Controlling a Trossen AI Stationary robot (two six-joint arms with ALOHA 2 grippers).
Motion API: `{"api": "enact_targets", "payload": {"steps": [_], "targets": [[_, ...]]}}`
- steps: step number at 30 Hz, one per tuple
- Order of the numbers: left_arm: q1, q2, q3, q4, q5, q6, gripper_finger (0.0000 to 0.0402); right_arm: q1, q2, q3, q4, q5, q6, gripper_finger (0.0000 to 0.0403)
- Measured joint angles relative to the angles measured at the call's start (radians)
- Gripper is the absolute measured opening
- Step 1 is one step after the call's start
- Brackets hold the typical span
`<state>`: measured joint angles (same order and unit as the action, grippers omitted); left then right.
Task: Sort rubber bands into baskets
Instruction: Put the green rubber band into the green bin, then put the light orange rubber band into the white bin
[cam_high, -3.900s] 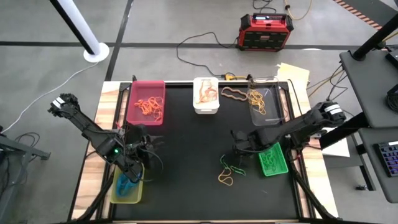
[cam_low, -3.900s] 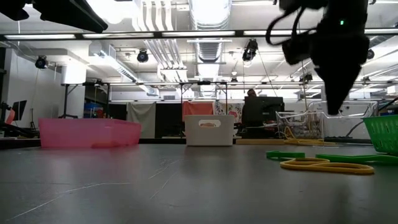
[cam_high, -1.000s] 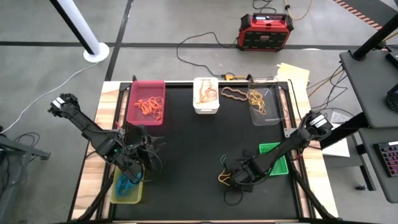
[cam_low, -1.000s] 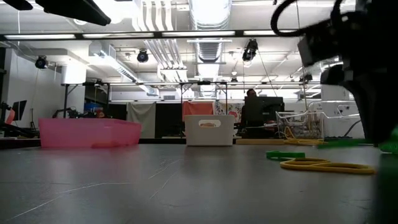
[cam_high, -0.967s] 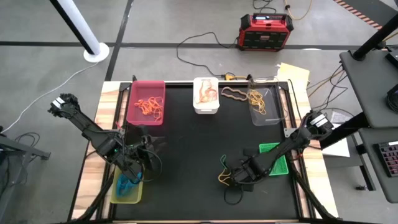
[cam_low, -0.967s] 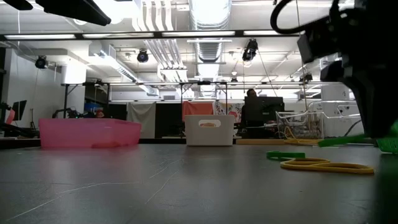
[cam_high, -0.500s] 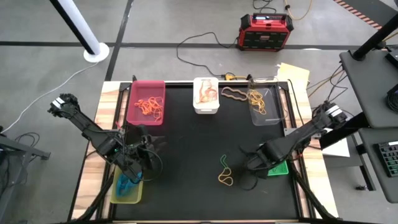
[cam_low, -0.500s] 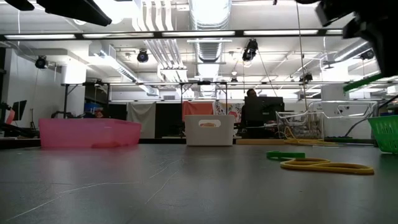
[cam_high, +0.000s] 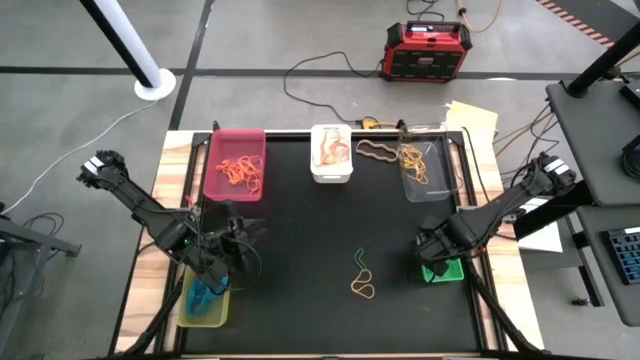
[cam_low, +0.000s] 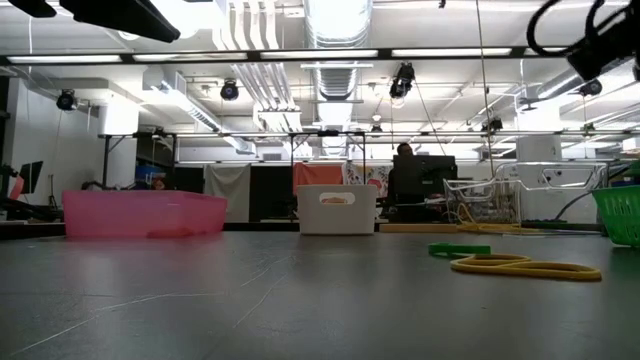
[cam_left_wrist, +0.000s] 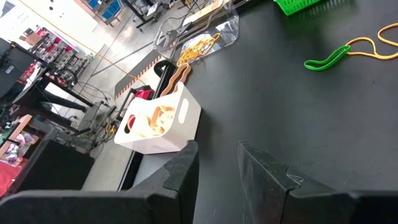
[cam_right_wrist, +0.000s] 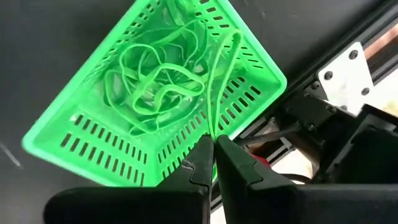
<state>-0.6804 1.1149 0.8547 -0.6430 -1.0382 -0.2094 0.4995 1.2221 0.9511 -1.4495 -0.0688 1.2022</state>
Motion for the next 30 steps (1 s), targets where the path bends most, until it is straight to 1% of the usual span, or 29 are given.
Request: {"api": "enact_targets", "payload": {"steps": [3,9,13,21,24,27,30], "targets": [[0.002,0.000,0.000,0.000,0.000,0.000,0.0097,0.000,-0.012,-0.037,0.037,-0.002,0.010,0.0010],[0.003,0.000,0.000,0.004,0.000,0.000,0.0097,0.000,-0.010,-0.057,0.055,-0.002,0.004,0.0025],[0.003,0.000,0.000,0.007,0.000,0.000,0.0097,0.000,-0.011,-0.057,0.061,-0.002,0.002,0.0047],[0.003,0.000,0.000,0.008,0.000,0.000,0.0097,0.000,-0.010,-0.045,0.075,0.012,-0.017,0.0104],[0.003,0.000,0.000,0.014,0.000,0.001,0.0097,-0.003,-0.010,-0.007,0.107,0.069,-0.024,0.0116],[0.003,0.000,0.000,0.035,0.000,0.023,0.0097,-0.011,-0.010,0.059,0.147,0.198,-0.072,0.0123],[0.003,0.000,0.000,0.063,0.000,0.054,0.0097,-0.047,-0.010,0.127,0.156,0.318,-0.132,0.0123]]}}
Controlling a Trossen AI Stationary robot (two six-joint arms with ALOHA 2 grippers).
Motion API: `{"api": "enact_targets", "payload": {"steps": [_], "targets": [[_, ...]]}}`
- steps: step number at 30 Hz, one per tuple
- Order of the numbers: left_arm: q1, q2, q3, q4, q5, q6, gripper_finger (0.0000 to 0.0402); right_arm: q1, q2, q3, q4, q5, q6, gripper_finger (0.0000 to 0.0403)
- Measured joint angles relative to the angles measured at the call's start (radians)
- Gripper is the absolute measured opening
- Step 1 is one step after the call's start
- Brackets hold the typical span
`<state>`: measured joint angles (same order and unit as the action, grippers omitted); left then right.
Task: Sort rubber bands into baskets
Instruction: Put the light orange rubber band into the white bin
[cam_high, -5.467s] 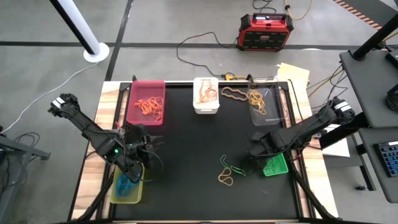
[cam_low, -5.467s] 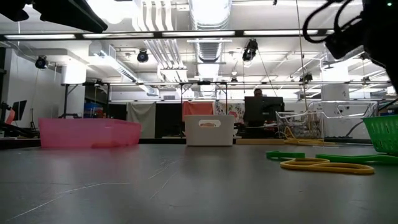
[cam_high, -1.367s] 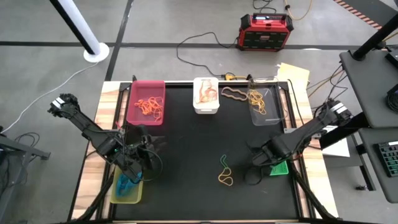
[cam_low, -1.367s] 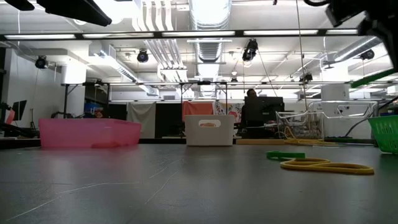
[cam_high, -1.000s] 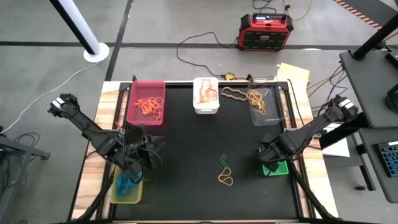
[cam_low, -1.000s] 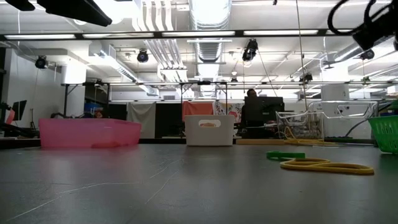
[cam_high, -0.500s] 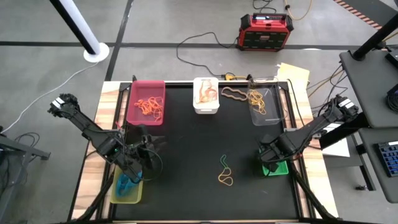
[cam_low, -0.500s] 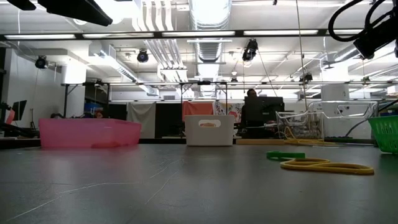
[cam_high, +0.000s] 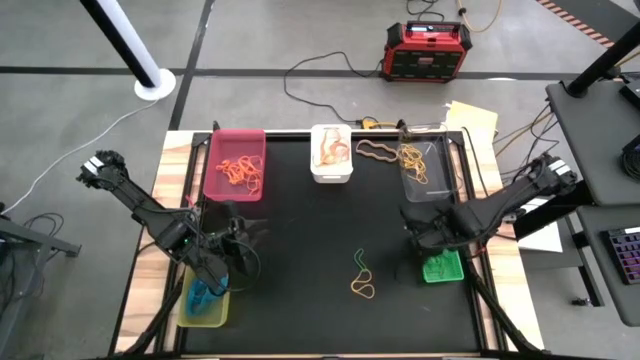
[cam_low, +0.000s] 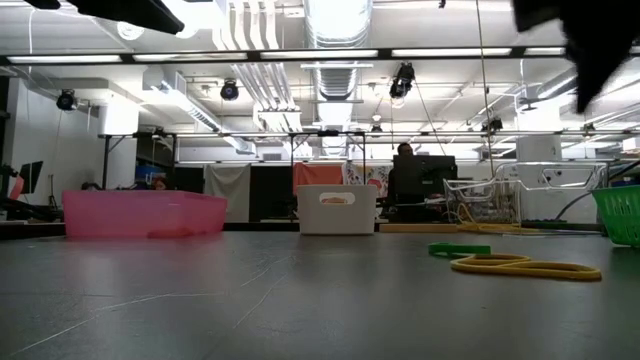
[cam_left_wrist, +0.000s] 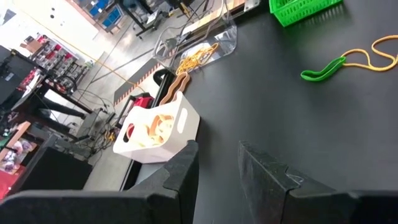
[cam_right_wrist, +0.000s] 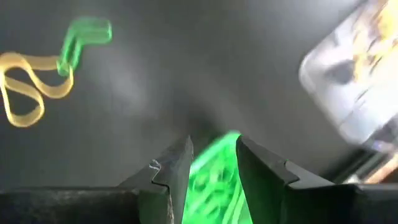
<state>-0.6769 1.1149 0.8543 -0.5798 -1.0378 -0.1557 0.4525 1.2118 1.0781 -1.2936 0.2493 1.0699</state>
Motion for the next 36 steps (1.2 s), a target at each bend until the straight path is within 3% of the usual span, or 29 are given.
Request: {"api": "enact_targets", "payload": {"steps": [5,15,21,26,31,36], "targets": [[0.000,0.000,0.001,0.009,0.000,0.017,0.0097,-0.125,0.000,0.088,0.017,0.091,-0.175,0.0125],[0.000,0.000,0.013,0.004,-0.001,0.044,0.0097,-0.508,0.028,0.146,0.204,0.093,-0.679,0.0130],[0.000,0.000,0.013,0.004,-0.002,0.043,0.0097,-0.718,0.147,0.206,0.350,0.118,-0.853,0.0130],[0.000,0.000,0.013,0.003,-0.002,0.012,0.0097,-0.826,0.285,0.293,0.342,0.108,-1.208,0.0130],[0.000,0.000,0.010,0.002,-0.002,-0.014,0.0097,-0.901,0.402,0.319,0.340,-0.053,-1.537,0.0130],[0.000,0.000,0.008,0.002,-0.004,-0.014,0.0097,-0.989,0.522,0.343,0.341,-0.100,-1.557,0.0130]]}}
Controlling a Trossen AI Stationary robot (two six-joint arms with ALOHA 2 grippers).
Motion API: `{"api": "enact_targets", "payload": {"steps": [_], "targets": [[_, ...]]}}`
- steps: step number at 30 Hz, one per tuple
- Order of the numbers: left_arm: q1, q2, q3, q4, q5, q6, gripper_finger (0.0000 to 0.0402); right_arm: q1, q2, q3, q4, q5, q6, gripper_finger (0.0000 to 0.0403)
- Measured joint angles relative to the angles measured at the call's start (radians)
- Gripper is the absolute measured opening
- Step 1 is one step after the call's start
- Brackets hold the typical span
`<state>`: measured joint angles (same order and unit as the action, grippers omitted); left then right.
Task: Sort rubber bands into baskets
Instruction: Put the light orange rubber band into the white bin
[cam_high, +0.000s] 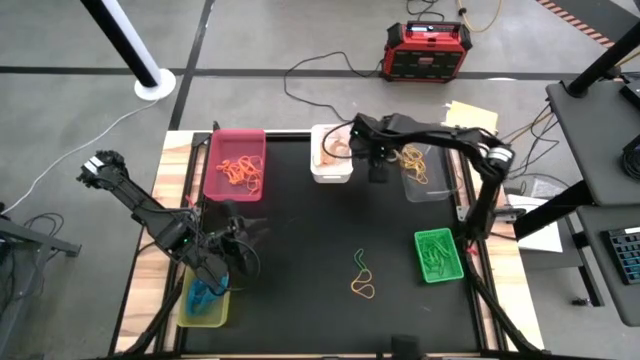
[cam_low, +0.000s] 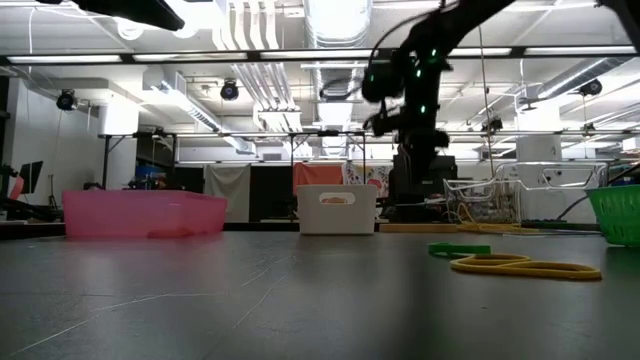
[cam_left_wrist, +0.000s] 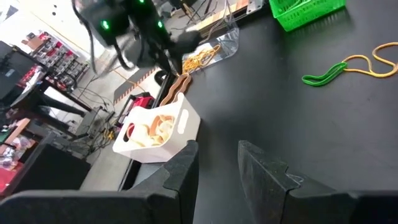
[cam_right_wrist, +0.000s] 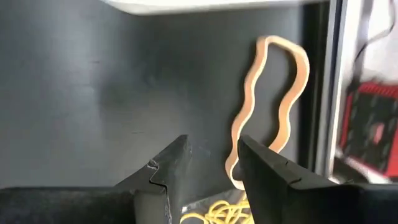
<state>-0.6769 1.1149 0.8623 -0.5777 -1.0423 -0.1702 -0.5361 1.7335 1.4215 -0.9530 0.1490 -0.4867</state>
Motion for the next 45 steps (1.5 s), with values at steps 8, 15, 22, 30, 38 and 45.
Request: {"api": "enact_targets", "payload": {"steps": [8,15,22,30,38,45], "targets": [[0.000,0.000,0.000,0.000,-0.080,0.000,0.0097,-0.090,0.141,0.050,-0.003,0.000,0.088,0.0130],[0.000,0.000,-0.001,0.000,-0.086,0.000,0.0097,-0.125,0.199,0.084,0.003,0.001,0.094,0.0139],[0.000,0.000,-0.001,-0.006,-0.086,0.000,0.0097,-0.140,0.245,0.091,0.019,0.001,0.078,0.0181],[0.000,0.000,-0.001,-0.016,-0.086,0.000,0.0097,-0.171,0.266,0.091,0.071,-0.006,0.079,0.0188],[0.000,0.000,-0.001,-0.015,-0.086,0.000,0.0097,-0.193,0.292,0.089,0.075,-0.067,0.078,0.0150],[0.000,0.000,-0.001,-0.014,-0.086,0.000,0.0097,-0.193,0.290,0.089,0.071,-0.081,0.076,0.0071]]}}
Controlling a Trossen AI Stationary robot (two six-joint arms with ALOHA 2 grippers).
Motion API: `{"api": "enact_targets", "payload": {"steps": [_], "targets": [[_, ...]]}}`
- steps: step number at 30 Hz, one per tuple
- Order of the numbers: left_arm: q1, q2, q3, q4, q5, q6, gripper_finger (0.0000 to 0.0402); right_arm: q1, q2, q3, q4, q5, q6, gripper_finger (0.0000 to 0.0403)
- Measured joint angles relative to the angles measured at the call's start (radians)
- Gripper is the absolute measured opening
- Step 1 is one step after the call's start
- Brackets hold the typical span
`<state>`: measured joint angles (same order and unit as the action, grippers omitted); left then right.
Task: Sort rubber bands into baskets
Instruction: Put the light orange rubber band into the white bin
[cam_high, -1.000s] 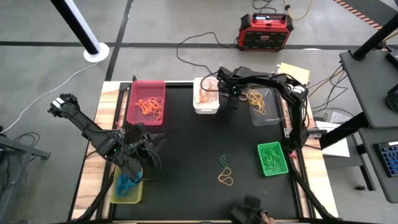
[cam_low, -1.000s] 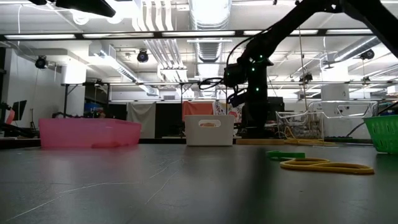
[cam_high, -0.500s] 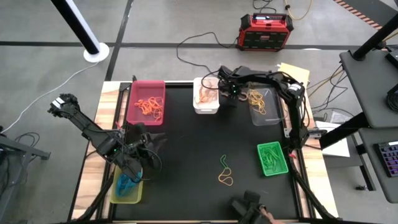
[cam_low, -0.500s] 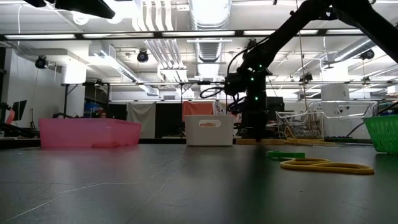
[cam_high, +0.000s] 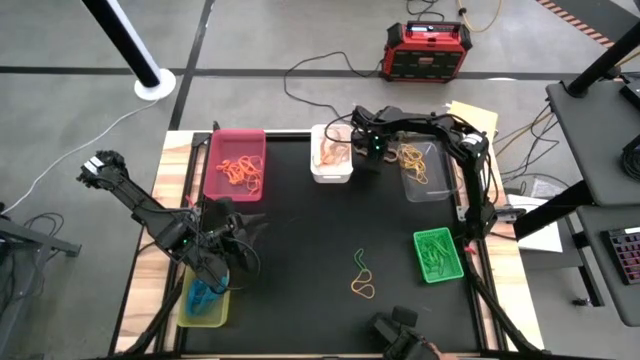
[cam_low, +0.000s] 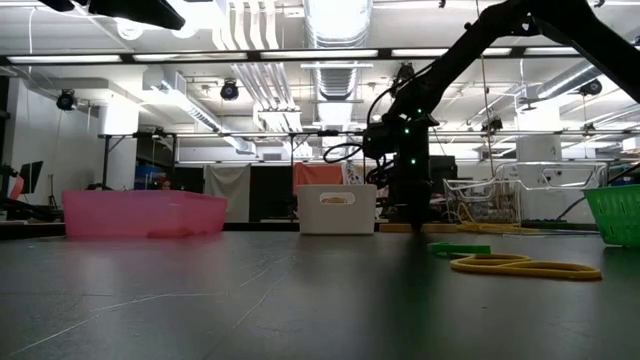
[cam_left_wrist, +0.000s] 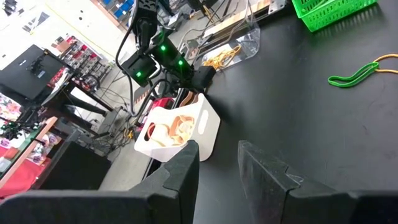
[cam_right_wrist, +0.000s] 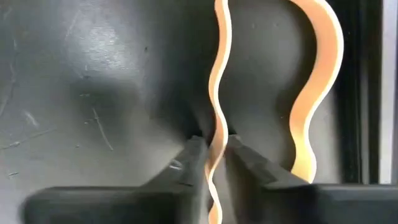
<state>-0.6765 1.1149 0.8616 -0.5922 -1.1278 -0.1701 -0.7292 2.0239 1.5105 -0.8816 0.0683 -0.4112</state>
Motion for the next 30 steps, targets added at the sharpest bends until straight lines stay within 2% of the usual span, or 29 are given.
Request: {"api": "enact_targets", "payload": {"steps": [2,4,11,20,23,27,30], "targets": [[0.000,0.000,0.000,0.000,0.000,0.000,0.0097,-0.001,0.000,0.000,-0.005,-0.013,-0.001,0.0034],[0.000,0.000,0.000,0.001,0.000,0.000,0.0097,-0.003,0.000,0.000,-0.008,-0.041,-0.005,0.0017],[0.000,0.000,0.000,0.001,0.000,-0.004,0.0097,-0.003,-0.033,0.003,-0.036,-0.072,0.000,0.0009],[0.000,0.000,0.000,0.002,0.000,-0.004,0.0097,0.000,-0.250,0.003,-0.051,-0.084,0.041,0.0009],[0.000,0.000,0.000,0.002,0.000,-0.004,0.0097,0.007,-0.339,0.000,0.008,-0.148,0.077,0.0009],[0.000,0.000,0.000,0.002,0.000,-0.004,0.0097,0.036,-0.434,-0.016,0.155,-0.303,0.113,0.0009],[0.000,0.000,0.000,0.001,0.001,-0.018,0.0097,0.076,-0.470,-0.030,0.267,-0.361,0.132,0.0009]]}}
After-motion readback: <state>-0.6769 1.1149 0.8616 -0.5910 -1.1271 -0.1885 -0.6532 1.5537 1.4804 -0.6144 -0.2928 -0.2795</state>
